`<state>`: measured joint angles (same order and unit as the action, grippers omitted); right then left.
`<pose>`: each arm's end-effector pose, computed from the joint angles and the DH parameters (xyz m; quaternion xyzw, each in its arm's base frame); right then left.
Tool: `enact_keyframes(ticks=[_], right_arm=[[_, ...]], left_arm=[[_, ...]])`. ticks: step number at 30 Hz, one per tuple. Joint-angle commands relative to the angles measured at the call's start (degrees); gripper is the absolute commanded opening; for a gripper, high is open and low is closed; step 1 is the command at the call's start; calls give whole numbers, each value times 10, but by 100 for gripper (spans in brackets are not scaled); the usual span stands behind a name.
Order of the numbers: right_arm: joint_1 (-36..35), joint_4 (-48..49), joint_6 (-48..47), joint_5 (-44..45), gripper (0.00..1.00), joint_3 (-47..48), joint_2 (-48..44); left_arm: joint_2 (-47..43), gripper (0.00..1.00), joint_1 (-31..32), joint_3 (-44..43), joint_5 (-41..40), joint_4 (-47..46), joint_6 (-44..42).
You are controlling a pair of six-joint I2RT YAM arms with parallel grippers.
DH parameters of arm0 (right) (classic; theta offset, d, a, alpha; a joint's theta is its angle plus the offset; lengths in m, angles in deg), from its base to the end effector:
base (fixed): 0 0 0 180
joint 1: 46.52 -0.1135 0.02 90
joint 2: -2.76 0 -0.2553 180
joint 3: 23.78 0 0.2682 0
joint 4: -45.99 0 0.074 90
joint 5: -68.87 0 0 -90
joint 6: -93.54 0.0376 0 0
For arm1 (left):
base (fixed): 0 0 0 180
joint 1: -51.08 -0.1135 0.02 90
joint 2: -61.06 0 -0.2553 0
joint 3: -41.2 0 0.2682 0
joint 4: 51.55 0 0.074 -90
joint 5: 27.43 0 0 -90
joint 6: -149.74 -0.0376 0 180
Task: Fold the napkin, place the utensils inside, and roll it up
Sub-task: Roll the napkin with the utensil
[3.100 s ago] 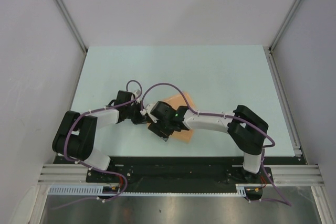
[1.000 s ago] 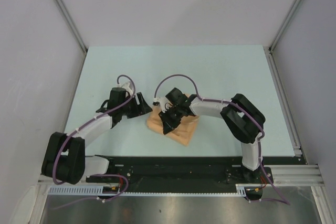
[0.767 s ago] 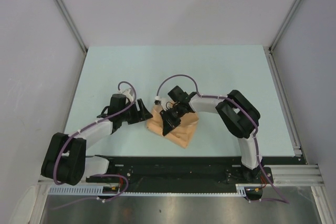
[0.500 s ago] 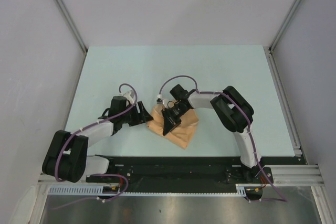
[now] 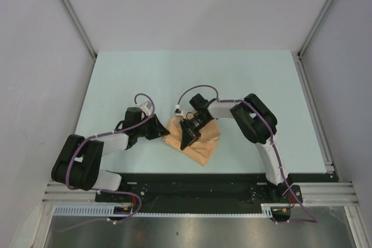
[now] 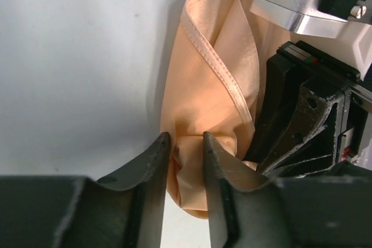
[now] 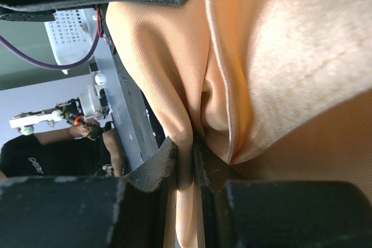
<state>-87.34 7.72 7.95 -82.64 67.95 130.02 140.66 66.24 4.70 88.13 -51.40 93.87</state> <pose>0.2951 0.2986 0.0725 0.3342 -0.7857 -0.5139 0.0829 0.2355 -0.0806 0.1074 -0.0610 0.8974 -0.3459 0.2670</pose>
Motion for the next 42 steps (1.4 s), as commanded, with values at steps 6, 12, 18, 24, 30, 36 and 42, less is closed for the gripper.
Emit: enact_keyframes(ticks=[6,12,18,24,30,36,42], right_arm=[[12,-52,-2,38,25,15,13],[18,-74,11,91,49,38,-71],[-21,-45,17,271,57,24,-198],[-145,-24,-4,549,61,-39,-272],[-232,5,22,706,64,-103,-294],[-276,48,10,776,66,-134,-290],[-300,84,-18,786,66,-143,-292]], left_arm=[[15,1,13,21,29,-24,11],[19,0,13,-7,19,29,-6],[34,0,14,-49,6,96,-30],[57,0,13,-73,-2,124,-28],[73,0,13,-93,-6,147,-33],[90,0,14,-106,-3,154,-37],[93,0,13,-114,-3,162,-39]])
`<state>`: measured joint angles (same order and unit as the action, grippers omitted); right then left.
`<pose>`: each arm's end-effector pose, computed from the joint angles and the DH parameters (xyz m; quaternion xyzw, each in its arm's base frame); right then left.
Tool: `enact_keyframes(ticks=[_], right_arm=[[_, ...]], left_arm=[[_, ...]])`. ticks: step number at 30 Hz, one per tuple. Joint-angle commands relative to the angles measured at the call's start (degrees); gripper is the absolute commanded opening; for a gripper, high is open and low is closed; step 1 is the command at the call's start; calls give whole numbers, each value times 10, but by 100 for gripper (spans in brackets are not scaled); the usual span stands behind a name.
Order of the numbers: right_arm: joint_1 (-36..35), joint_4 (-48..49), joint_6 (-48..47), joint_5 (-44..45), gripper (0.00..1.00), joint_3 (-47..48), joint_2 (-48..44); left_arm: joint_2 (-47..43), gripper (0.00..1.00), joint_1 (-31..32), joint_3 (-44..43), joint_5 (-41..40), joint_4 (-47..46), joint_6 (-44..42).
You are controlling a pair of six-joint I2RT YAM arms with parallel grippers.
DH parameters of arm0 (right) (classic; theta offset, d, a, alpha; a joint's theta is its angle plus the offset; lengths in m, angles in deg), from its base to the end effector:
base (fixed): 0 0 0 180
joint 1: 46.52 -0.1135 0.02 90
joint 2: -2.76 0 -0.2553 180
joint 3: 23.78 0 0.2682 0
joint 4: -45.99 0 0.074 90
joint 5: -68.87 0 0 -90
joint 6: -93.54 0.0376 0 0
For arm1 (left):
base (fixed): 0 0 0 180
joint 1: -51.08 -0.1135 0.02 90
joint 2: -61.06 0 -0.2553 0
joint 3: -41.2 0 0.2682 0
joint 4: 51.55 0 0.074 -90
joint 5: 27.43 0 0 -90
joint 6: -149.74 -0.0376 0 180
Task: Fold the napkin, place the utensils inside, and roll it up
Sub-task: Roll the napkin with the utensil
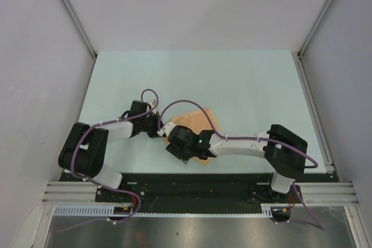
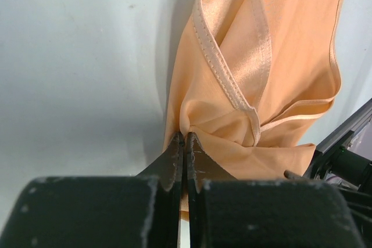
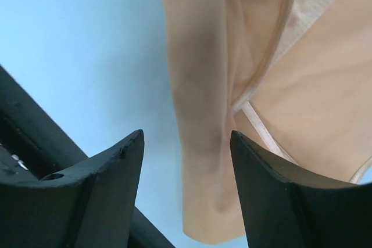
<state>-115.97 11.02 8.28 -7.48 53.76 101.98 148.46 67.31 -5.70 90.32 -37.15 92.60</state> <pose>0.1385 0.3442 0.1741 -0.4802 0.8217 0.0810 0.2959 0.2582 -0.0934 0.1066 -0.0623 0.9264 -0.3296 0.1713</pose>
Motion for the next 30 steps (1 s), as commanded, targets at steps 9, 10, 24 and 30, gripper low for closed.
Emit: enact_keyframes(ticks=[9,10,24,30], right_arm=[[18,59,-25,-50,59,6,43],[31,58,-24,-67,55,7,47],[174,30,19,-495,12,15,90],[210,22,41,-645,9,37,123]], left_arm=[[10,0,3,-13,-18,21,-28],[9,0,2,-13,-17,20,-27],[-79,71,-8,-4,-48,9,-18],[-182,77,-6,65,-82,-45,-22]])
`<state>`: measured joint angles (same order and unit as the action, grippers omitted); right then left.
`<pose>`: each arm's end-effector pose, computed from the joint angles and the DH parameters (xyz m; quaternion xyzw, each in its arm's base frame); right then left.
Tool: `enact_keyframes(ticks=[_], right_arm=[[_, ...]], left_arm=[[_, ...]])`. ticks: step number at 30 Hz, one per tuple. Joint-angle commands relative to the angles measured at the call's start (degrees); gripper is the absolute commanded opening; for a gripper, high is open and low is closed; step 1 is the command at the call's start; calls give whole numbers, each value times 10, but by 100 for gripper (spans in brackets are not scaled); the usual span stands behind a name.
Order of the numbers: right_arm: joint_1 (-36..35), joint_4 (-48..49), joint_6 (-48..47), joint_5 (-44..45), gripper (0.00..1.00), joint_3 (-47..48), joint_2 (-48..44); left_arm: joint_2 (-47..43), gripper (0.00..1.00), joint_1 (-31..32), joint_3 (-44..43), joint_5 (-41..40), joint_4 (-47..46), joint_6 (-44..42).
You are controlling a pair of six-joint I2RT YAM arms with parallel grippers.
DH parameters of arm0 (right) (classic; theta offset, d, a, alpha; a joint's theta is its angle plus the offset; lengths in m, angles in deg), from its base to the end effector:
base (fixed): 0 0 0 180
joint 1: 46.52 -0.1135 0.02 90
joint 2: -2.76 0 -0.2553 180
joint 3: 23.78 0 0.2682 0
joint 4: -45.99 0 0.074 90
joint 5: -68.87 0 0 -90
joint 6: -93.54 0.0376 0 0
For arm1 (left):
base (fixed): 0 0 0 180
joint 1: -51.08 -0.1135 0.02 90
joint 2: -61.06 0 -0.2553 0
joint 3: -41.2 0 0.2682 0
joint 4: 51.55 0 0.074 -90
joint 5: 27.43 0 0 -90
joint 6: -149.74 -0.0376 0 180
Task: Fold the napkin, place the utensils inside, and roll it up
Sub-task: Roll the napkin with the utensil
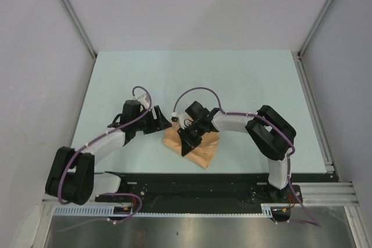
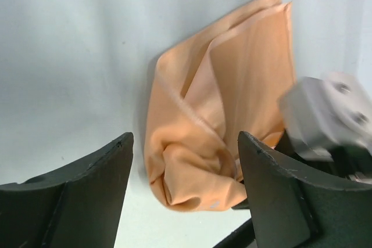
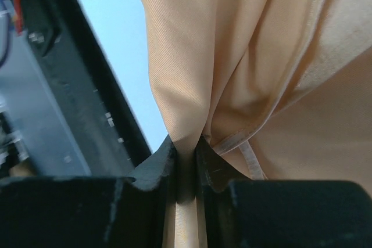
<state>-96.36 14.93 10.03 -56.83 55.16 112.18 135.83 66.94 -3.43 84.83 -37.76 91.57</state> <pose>0.2321 0.3090 0.1263 -0.4108 0.8296 0.3724 0.0660 0.2493 -0.0856 0.1497 -0.0506 0.9047 -0.3177 0.2793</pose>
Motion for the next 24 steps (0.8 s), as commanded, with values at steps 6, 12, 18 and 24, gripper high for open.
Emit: enact_keyframes(ticks=[6,12,18,24], right_arm=[[55,6,71,-220,9,34,68],[75,-10,72,-244,9,54,114],[84,-16,70,-249,9,61,135],[84,-26,64,-247,9,68,145]], left_arm=[[-87,69,6,100,23,-100,0],[-97,63,10,133,56,-136,9],[-81,60,15,154,70,-172,24],[-57,55,16,153,70,-195,28]])
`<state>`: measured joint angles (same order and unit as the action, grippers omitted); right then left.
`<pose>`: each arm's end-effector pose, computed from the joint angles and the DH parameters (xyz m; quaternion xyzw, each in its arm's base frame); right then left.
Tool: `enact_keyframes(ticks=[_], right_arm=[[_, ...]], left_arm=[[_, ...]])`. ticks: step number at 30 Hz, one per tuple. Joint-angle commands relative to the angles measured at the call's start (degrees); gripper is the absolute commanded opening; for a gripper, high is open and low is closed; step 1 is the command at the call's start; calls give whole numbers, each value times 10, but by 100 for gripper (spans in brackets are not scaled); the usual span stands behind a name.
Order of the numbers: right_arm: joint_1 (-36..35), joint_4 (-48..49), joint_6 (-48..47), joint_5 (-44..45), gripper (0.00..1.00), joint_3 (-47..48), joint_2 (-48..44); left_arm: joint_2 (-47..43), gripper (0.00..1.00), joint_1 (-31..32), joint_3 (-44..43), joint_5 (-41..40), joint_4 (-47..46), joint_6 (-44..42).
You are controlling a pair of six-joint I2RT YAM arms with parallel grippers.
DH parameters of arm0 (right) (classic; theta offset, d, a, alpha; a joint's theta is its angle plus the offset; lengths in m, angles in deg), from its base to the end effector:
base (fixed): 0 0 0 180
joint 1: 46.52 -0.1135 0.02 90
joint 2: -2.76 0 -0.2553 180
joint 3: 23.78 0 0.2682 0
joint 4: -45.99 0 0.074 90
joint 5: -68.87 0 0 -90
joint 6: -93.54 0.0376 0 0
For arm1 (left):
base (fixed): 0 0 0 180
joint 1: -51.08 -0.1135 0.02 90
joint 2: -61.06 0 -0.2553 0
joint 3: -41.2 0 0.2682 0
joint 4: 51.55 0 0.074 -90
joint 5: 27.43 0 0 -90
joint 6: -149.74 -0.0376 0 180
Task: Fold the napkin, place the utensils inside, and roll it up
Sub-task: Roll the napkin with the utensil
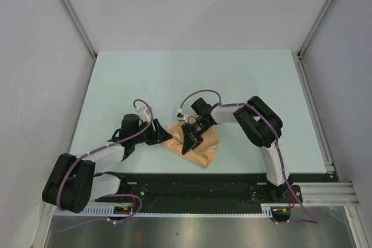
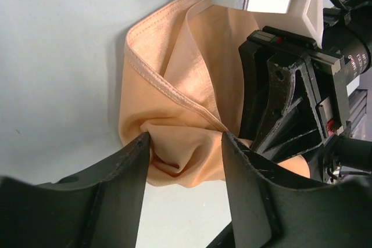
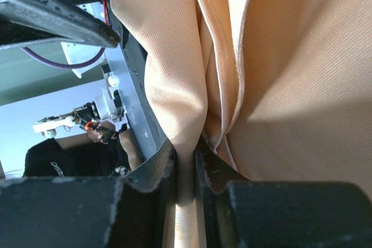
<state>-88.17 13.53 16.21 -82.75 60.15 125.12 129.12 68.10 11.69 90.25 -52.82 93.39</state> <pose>0.2745 0.2884 0.0756 0.2942 -0.7987 -0.5145 0.1037 0.2050 -0.0810 0.1182 -0.0207 0.8762 -0.3782 0.2979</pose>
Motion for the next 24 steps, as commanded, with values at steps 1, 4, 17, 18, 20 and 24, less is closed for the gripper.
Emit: enact_keyframes(ticks=[1,4,17,18,20,24], right_arm=[[3,-12,1,13,9,18,17],[3,-14,1,13,9,19,18],[20,-68,-2,127,63,11,-130],[18,-75,-7,170,69,-2,-151],[9,-92,-13,212,76,-23,-218],[-39,-120,-20,349,82,-70,-301]], left_arm=[[14,54,6,1,16,-49,10],[25,45,7,1,18,-54,11],[50,0,7,-45,-23,63,-25],[58,0,7,-49,-26,72,-27],[64,0,7,-56,-29,78,-30],[77,0,7,-64,-27,85,-31]])
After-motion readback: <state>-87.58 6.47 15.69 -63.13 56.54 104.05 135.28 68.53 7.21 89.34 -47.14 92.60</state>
